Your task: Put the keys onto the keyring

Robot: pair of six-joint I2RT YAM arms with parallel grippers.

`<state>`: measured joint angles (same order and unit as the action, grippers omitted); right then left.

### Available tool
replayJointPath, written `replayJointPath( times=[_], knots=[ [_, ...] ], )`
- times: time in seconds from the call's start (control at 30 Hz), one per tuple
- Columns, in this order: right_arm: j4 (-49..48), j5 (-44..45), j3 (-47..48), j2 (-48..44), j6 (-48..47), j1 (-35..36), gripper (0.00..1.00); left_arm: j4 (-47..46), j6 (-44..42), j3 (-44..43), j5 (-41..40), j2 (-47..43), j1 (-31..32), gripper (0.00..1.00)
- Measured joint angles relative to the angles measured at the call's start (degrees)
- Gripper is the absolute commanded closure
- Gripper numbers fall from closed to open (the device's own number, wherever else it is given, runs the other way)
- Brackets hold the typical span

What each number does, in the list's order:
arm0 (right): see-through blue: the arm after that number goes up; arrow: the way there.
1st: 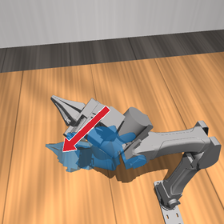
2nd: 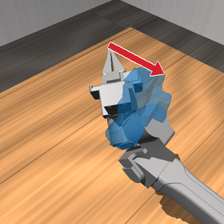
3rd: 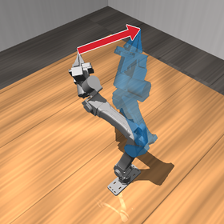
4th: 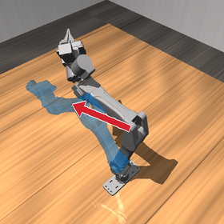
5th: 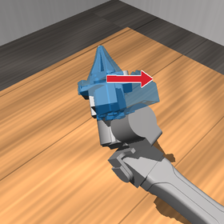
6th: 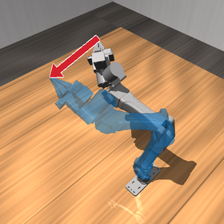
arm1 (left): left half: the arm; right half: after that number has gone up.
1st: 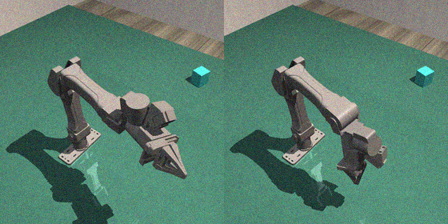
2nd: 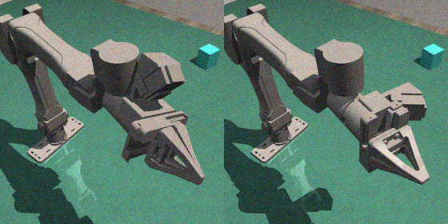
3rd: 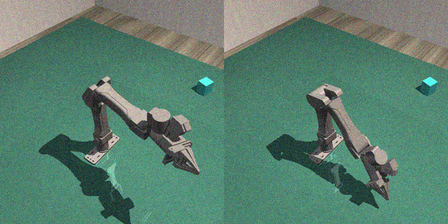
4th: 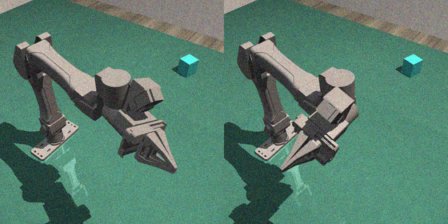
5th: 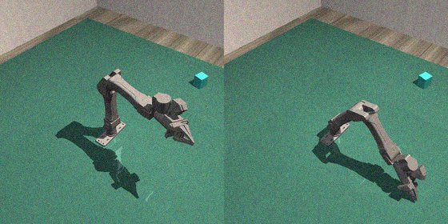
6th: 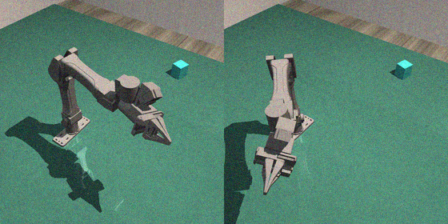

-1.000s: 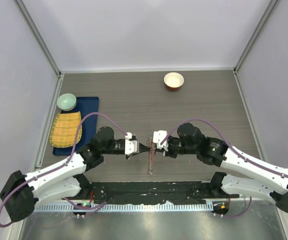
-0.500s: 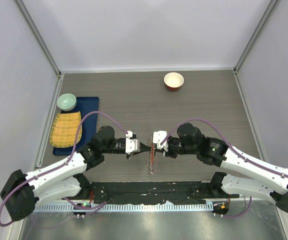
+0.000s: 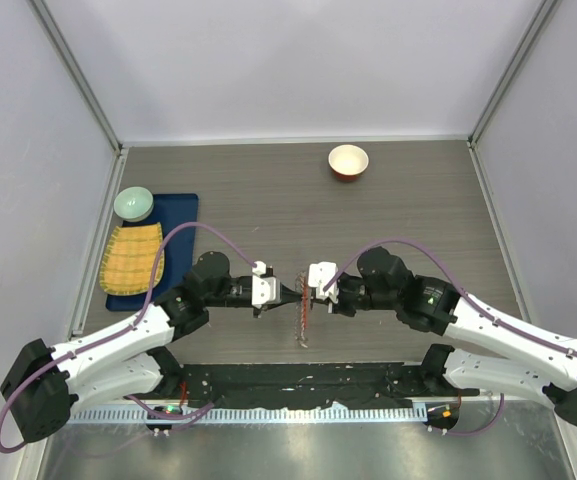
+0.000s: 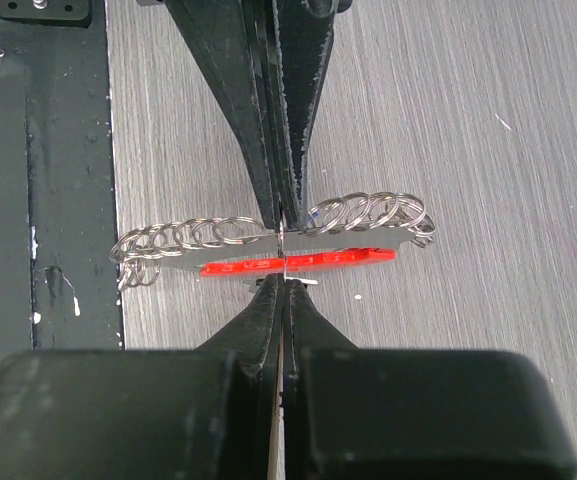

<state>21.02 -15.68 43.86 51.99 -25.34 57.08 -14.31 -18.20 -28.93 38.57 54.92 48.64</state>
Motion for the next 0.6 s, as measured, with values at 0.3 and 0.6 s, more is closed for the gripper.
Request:
replayJointPath(
  times=[0.3, 0.6],
  knots=[
    [0.0, 0.4, -0.2, 0.0, 0.0, 0.2, 0.99, 0.0, 0.0, 0.0, -0.4, 0.1, 0.0, 1.00],
    [0.0, 1.5, -0.3, -0.3, 0.0, 0.3, 0.99, 0.1, 0.0, 0.0, -1.0, 0.5, 0.0, 1.00]
  ],
)
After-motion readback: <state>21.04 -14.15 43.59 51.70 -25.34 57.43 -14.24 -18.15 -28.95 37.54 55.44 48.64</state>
